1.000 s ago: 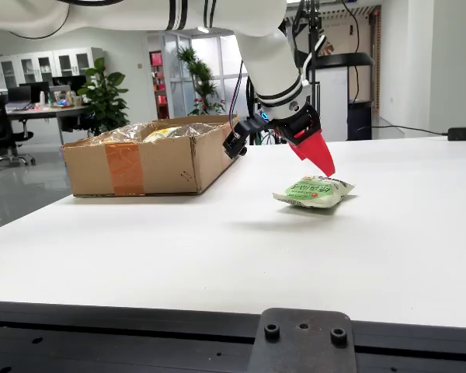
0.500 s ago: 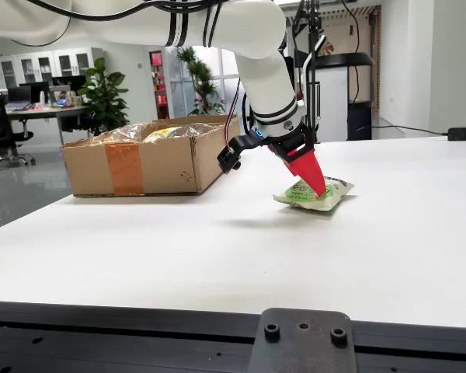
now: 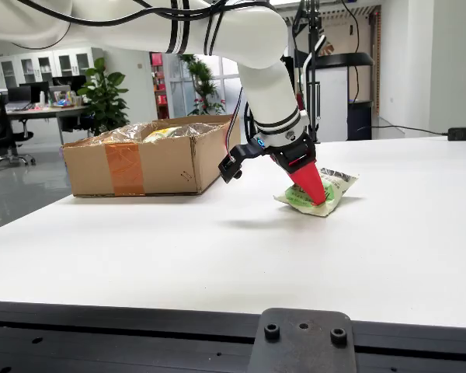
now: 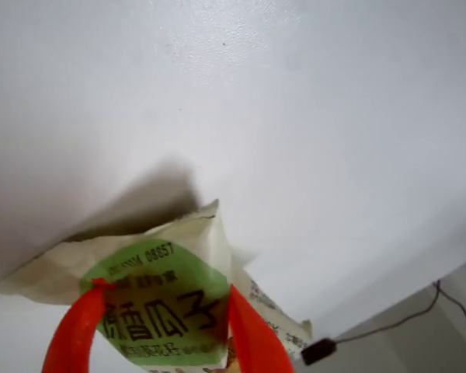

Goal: Grasp a snack and put it in the bin.

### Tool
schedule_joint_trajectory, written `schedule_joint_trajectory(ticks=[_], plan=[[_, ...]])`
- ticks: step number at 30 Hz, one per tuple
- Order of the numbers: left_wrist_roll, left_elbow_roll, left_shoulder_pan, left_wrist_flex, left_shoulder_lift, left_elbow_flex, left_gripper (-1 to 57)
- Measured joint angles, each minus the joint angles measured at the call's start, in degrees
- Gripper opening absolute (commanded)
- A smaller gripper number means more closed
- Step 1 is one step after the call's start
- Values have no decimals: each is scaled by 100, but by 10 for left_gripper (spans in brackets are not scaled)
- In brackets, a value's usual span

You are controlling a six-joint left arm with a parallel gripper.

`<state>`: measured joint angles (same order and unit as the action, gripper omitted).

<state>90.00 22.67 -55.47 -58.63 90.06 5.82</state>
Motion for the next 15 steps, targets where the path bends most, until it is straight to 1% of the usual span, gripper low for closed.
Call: schedule_joint_trajectory(ticks=[3,7,15], plan=[[0,-19,-36,1,0,-3,212],[0,-42,-84,-19,0,-28,151],[0,-23,-139,-422,-1,-371,57]])
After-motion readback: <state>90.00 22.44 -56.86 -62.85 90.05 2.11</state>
